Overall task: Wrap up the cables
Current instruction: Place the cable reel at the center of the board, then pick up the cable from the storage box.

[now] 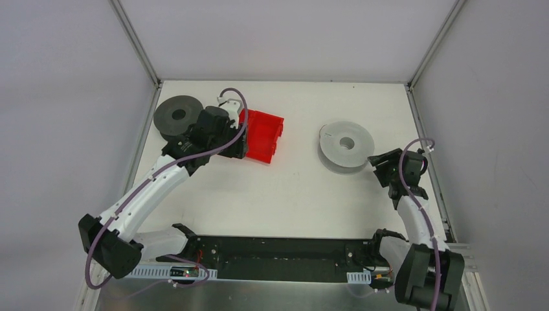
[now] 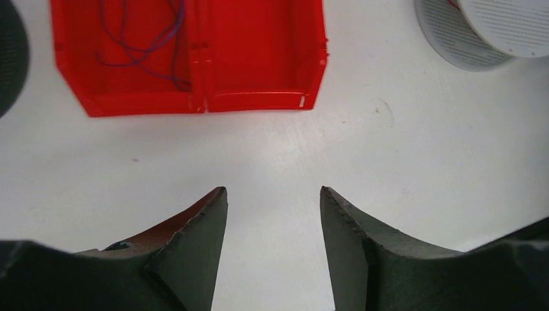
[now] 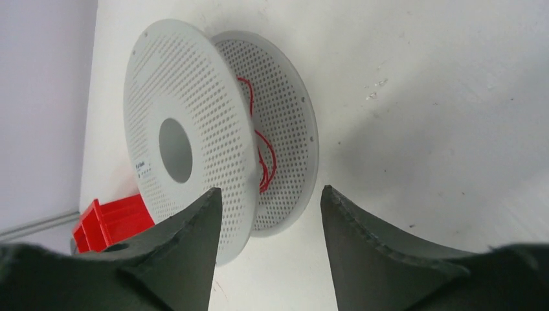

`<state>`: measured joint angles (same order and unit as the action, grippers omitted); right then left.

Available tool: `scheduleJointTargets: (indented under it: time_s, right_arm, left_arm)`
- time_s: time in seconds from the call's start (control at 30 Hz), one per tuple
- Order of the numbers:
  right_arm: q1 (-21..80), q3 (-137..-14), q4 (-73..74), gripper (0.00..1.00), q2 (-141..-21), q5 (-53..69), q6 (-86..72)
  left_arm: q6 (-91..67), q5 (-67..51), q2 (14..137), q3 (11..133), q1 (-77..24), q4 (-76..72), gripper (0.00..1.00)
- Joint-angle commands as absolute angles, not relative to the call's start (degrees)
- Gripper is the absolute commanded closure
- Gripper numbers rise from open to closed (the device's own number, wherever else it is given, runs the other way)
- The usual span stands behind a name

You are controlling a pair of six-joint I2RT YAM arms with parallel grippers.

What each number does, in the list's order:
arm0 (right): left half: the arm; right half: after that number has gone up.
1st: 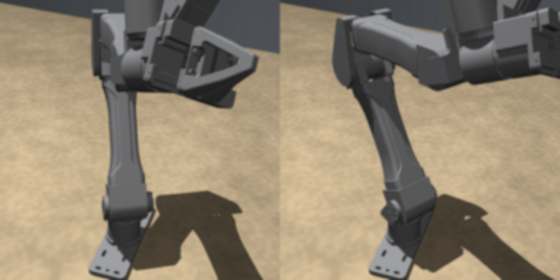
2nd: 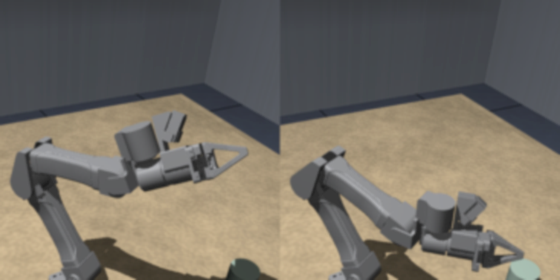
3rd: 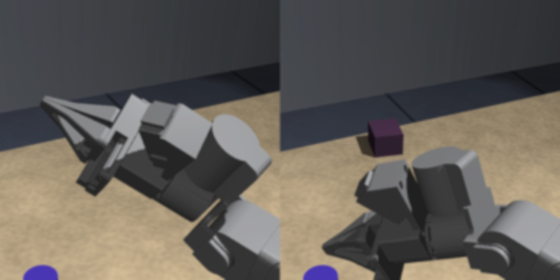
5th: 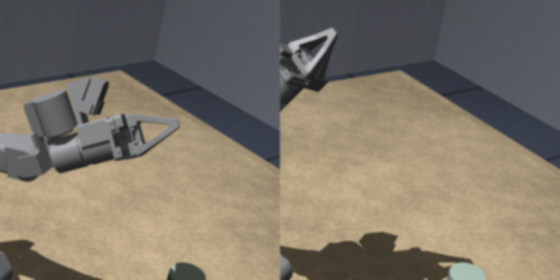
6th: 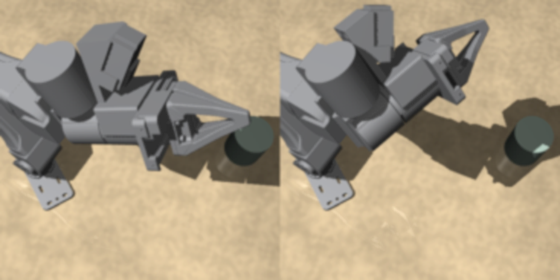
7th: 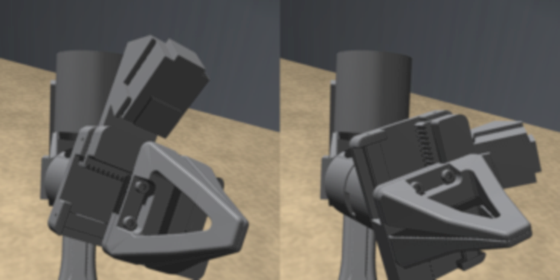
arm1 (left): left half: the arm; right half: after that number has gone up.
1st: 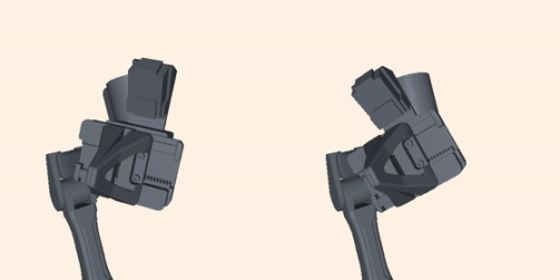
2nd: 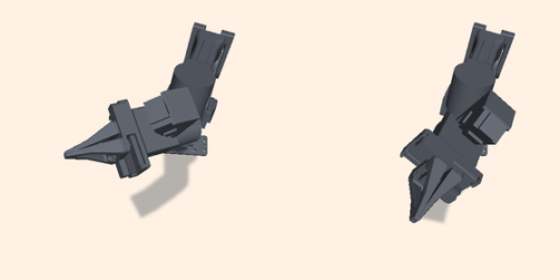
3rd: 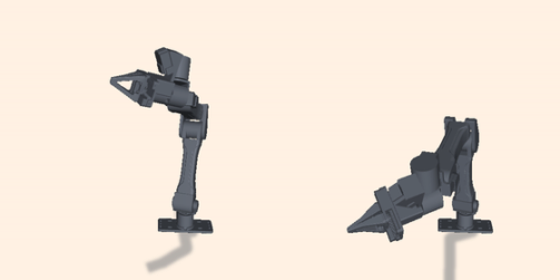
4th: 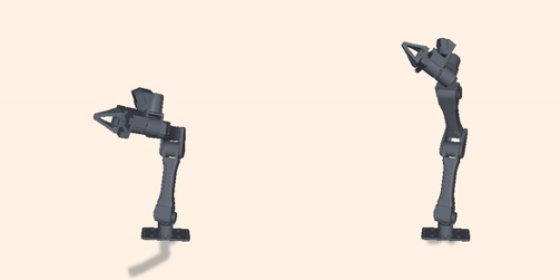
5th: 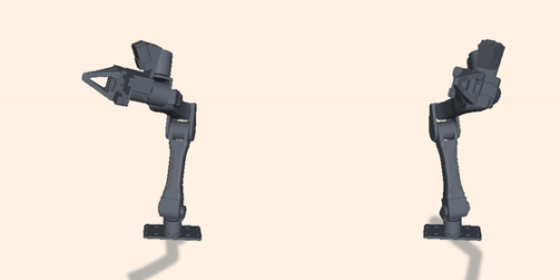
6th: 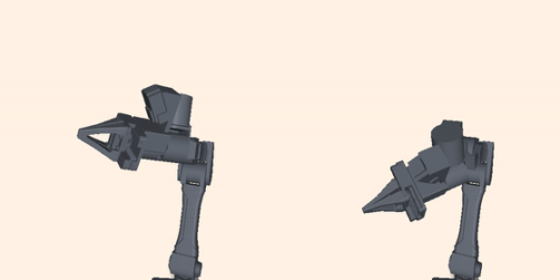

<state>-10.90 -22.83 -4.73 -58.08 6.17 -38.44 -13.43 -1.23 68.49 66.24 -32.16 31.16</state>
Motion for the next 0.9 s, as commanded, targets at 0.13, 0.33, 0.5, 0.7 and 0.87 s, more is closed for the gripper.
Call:
scheduleJointTargets:
  time_s: [0.13,0.33,0.5,0.7,0.87]
  right_arm:
    - [-3.8,-34.5,20.0,0.41,-46.6,12.3,-24.8]
    - [16.7,-34.6,21.1,0.46,-37.6,7.3,-27.1]
    - [29.5,-31.4,19.4,0.47,-33.6,4.5,-28.7]
    - [36.1,-30.1,19.4,0.47,-33.7,2.2,-28.2]
    - [36.4,-29.0,18.7,0.47,-33.9,3.0,-28.9]
  left_arm:
    - [-14.8,14.7,61.1,62.2,-30.3,33.3,0.4]
    - [-16.5,6.1,66.1,64.6,-20.9,33.8,0.41]
    - [-13.0,-1.8,77.3,71.8,-14.7,32.9,0.45]
    - [-11.2,-8.0,94.0,85.6,-14.6,32.0,0.47]
    - [-11.9,-9.5,104.8,95.0,-14.6,31.9,0.47]
